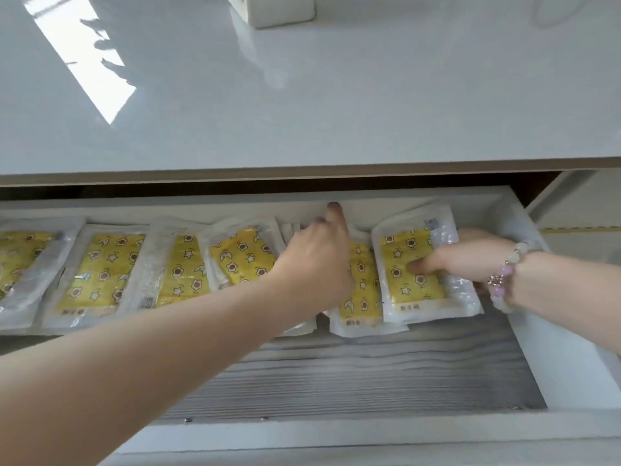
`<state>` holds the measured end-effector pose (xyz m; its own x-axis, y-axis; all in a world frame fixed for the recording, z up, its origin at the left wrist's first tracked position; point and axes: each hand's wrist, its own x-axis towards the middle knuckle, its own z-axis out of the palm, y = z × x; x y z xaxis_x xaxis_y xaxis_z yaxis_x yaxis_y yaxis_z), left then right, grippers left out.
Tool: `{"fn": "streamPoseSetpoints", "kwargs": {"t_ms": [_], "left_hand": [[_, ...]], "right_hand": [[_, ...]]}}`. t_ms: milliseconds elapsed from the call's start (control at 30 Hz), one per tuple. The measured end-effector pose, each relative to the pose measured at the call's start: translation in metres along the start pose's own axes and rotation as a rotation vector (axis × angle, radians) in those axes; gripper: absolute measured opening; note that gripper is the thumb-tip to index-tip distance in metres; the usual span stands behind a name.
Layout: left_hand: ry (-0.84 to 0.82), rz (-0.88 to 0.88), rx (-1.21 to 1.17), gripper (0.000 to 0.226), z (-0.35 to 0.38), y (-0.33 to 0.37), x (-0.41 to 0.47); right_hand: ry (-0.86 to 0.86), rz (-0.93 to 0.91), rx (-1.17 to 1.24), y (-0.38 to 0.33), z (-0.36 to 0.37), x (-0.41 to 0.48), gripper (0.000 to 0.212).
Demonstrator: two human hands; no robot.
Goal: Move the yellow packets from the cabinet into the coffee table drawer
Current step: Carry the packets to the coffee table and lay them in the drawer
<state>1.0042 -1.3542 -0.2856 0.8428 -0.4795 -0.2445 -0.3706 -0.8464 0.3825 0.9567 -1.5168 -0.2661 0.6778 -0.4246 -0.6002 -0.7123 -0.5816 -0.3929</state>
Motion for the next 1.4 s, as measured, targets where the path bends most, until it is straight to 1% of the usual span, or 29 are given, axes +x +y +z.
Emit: {"fn": "streamPoseSetpoints", "kwargs": {"t_ms": [100, 233, 333, 400, 433, 533, 567, 600, 667, 767, 833, 900, 967, 1033, 1100, 1167, 1233, 1267, 1333, 1367, 1400], "left_hand": [[-0.016, 0.053, 0.141, 0.052, 0.005, 0.0, -0.004], [-0.063, 0.111, 0.321, 0.044, 0.01, 0.001, -0.005], [-0.133, 0.137, 0.47, 0.049, 0.014, 0.007, -0.007], [-0.167, 0.187, 0.597, 0.05, 0.019, 0.009, -0.008], [-0.18, 0.208, 0.639, 0.055, 0.021, 0.009, -0.009], [-0.229, 0.194, 0.654, 0.09, 0.025, 0.008, -0.005], [-0.227, 0.2, 0.689, 0.097, 0.026, 0.007, -0.004], [-0.211, 0.225, 0.757, 0.099, 0.026, 0.007, -0.004], [-0.19, 0.283, 0.916, 0.096, 0.024, 0.004, -0.004], [-0.193, 0.286, 1.048, 0.091, 0.018, -0.002, -0.006], [-0.171, 0.289, 1.068, 0.09, 0.015, -0.005, -0.009], [-0.118, 0.344, 1.027, 0.086, 0.012, -0.006, -0.012], [-0.113, 0.47, 0.929, 0.081, 0.01, -0.005, -0.011], [-0.176, 0.633, 0.848, 0.079, 0.01, 0.002, -0.004], [-0.243, 0.74, 0.824, 0.08, 0.013, 0.01, 0.003], [-0.294, 0.764, 0.824, 0.081, 0.019, 0.017, 0.007], [-0.331, 0.746, 0.833, 0.08, 0.022, 0.021, 0.008], [-0.332, 0.743, 0.835, 0.078, 0.022, 0.021, 0.009], [-0.298, 0.755, 0.84, 0.074, 0.021, 0.02, 0.01], [-0.277, 0.761, 0.847, 0.071, 0.021, 0.018, 0.011], [-0.257, 0.759, 0.853, 0.068, 0.021, 0.017, 0.011]], "right_hand": [[-0.004, -0.02, 0.032, 0.008, -0.002, -0.002, 0.032], [-0.017, 0.003, 0.022, 0.018, 0.001, 0.005, 0.039], [-0.02, 0.022, 0.016, 0.024, 0.003, 0.012, 0.042], [-0.036, 0.03, 0.023, 0.027, 0.004, 0.015, 0.043], [-0.045, 0.024, 0.04, 0.028, 0.004, 0.016, 0.042], [-0.051, -0.004, 0.078, 0.028, 0.004, 0.021, 0.039], [-0.05, -0.015, 0.067, 0.026, 0.004, 0.022, 0.039], [-0.048, -0.028, 0.058, 0.025, 0.004, 0.024, 0.039], [-0.058, -0.05, 0.073, 0.024, 0.004, 0.026, 0.035], [-0.057, -0.072, 0.079, 0.02, -0.001, 0.022, 0.036], [-0.072, -0.061, 0.05, 0.019, -0.01, 0.017, 0.044], [-0.082, -0.03, 0.003, 0.019, -0.022, 0.006, 0.044], [-0.114, -0.01, 0.026, 0.021, -0.034, -0.002, 0.034], [-0.132, -0.048, 0.069, 0.025, -0.045, -0.008, 0.03], [-0.119, -0.064, 0.048, 0.031, -0.051, -0.01, 0.039], [-0.105, -0.053, 0.095, 0.033, -0.051, -0.011, 0.045], [-0.111, -0.049, 0.157, 0.033, -0.049, -0.011, 0.043], [-0.112, -0.053, 0.201, 0.032, -0.048, -0.012, 0.037], [-0.127, -0.066, 0.26, 0.031, -0.046, -0.015, 0.014], [-0.133, -0.063, 0.285, 0.032, -0.044, -0.015, 0.011], [-0.146, -0.067, 0.309, 0.033, -0.042, -0.015, 0.015]]}}
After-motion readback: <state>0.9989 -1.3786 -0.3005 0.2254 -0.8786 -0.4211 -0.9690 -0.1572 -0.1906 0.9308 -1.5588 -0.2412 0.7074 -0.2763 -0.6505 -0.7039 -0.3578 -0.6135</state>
